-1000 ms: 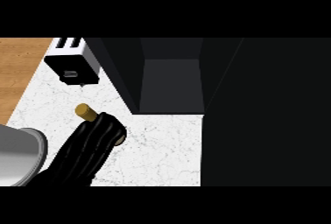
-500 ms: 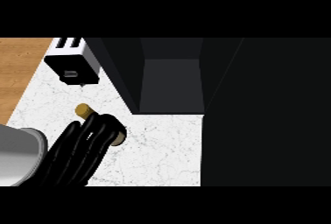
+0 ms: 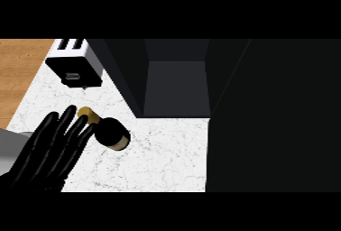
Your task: Pick up the wine, place it into the cabinet and close the cabinet
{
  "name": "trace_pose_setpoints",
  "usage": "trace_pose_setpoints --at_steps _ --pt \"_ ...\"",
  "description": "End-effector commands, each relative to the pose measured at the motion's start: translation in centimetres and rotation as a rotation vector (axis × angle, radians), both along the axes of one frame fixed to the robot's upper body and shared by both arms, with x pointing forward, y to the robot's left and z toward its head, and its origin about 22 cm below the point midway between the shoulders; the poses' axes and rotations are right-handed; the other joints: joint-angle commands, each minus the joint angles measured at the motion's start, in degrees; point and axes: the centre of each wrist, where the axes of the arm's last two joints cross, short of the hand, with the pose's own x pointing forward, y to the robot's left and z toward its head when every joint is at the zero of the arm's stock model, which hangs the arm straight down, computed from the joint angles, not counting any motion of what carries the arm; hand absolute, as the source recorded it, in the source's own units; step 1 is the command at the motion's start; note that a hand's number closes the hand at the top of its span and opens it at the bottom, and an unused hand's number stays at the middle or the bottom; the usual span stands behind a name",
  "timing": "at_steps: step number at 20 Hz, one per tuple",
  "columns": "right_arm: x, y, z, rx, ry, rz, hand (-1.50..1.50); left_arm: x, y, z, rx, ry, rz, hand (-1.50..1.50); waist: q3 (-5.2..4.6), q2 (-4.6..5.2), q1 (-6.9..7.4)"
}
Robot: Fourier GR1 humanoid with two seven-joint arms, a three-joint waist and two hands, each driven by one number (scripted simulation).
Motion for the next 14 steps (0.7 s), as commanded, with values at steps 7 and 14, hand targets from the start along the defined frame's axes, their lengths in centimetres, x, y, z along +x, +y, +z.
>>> trace_pose_setpoints --at_steps 7,14 --pt "-2.4 -0.6 2.0 0.011 -0.054 0.007 -1.50 0.7 3.6 1.2 -0.036 -0.038 0.042 -1.50 -0.01 0.06 -0.03" --pt "-2.7 -0.3 1.0 0.016 -0.050 0.003 -1.50 2.2 6.7 0.6 -0.040 -0.006 0.094 -1.50 0.01 0.06 -0.10"
